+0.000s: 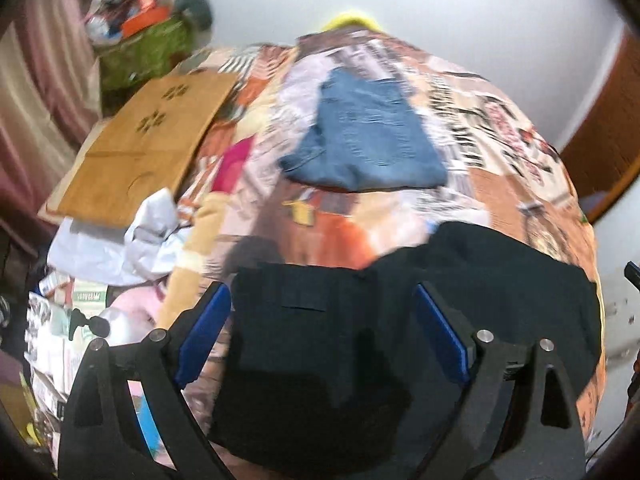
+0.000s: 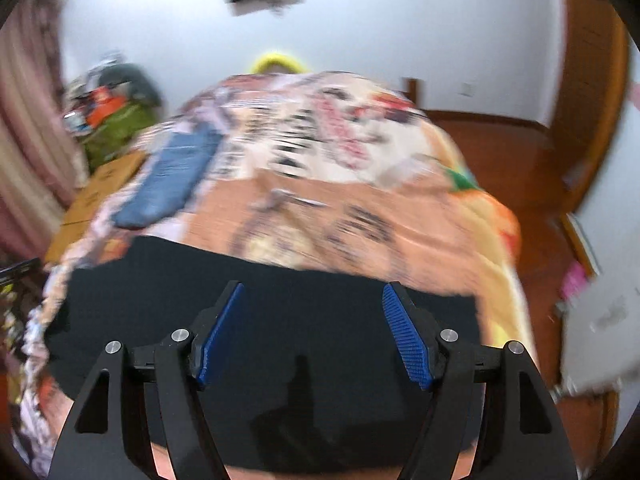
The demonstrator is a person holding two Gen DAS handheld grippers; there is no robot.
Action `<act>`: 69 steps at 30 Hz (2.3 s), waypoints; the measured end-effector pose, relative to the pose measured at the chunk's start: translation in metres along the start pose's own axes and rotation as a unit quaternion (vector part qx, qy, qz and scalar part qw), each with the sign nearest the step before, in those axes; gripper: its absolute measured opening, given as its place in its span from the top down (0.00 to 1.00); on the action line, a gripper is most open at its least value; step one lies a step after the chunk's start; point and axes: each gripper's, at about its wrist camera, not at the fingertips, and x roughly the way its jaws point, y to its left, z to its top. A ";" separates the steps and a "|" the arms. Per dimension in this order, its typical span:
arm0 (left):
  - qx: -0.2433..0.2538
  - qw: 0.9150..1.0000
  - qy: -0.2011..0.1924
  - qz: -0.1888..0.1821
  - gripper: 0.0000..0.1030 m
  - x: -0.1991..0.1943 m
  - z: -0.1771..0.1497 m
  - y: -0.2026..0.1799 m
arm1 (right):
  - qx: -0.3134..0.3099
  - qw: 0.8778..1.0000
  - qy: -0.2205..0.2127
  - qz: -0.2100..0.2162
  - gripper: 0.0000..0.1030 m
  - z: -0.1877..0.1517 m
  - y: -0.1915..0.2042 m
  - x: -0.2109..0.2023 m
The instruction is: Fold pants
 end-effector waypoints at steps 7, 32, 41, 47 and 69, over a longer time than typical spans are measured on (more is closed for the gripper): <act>-0.066 0.997 0.033 -0.017 0.11 0.039 0.012 0.054 | -0.072 0.995 0.001 0.069 0.35 0.041 0.077 0.051; -0.022 0.994 0.090 -0.063 0.66 0.111 -0.010 0.048 | -0.179 0.937 0.217 0.207 0.70 0.041 0.193 0.216; -0.021 0.998 0.053 -0.004 0.79 0.101 -0.013 0.042 | -0.265 0.941 0.138 0.157 0.93 0.030 0.205 0.190; -0.022 0.998 0.024 0.048 0.79 0.090 -0.007 0.048 | -0.283 0.946 0.085 0.133 0.94 0.044 0.211 0.178; -0.014 0.999 0.011 0.049 0.42 0.011 -0.025 0.062 | -0.200 0.967 0.075 0.136 0.60 0.047 0.155 0.083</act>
